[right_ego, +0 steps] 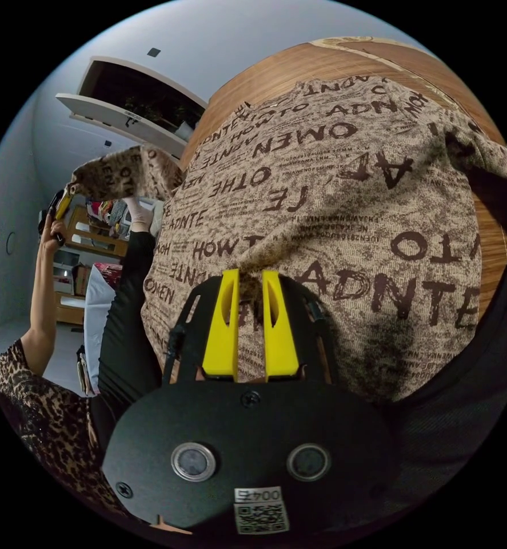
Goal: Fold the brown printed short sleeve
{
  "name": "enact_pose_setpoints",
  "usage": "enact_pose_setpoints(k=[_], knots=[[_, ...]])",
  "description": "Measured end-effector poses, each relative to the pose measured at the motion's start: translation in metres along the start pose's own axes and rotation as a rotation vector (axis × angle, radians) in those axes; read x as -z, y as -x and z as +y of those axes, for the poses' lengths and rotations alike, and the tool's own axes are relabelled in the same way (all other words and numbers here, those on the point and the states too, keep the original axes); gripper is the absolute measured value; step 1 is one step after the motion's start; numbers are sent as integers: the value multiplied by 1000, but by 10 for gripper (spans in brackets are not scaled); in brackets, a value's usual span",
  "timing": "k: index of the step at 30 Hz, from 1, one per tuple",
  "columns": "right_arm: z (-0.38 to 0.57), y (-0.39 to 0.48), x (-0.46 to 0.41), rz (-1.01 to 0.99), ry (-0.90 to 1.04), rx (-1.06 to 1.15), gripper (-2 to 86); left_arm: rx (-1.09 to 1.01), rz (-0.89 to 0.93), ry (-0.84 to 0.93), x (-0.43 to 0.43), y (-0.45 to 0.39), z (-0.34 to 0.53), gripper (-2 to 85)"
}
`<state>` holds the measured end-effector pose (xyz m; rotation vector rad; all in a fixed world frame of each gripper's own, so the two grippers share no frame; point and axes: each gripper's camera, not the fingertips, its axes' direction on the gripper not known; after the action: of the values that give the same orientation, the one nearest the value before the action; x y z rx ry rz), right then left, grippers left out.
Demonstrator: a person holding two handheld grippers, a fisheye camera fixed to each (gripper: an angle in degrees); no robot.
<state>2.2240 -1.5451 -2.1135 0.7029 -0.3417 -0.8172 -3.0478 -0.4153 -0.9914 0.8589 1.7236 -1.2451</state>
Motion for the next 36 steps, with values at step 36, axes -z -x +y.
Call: enact_pose_setpoints(k=[36], knots=[[16,51,7,86,-33,74,77,-143,3,178,-225,-38,230,61]])
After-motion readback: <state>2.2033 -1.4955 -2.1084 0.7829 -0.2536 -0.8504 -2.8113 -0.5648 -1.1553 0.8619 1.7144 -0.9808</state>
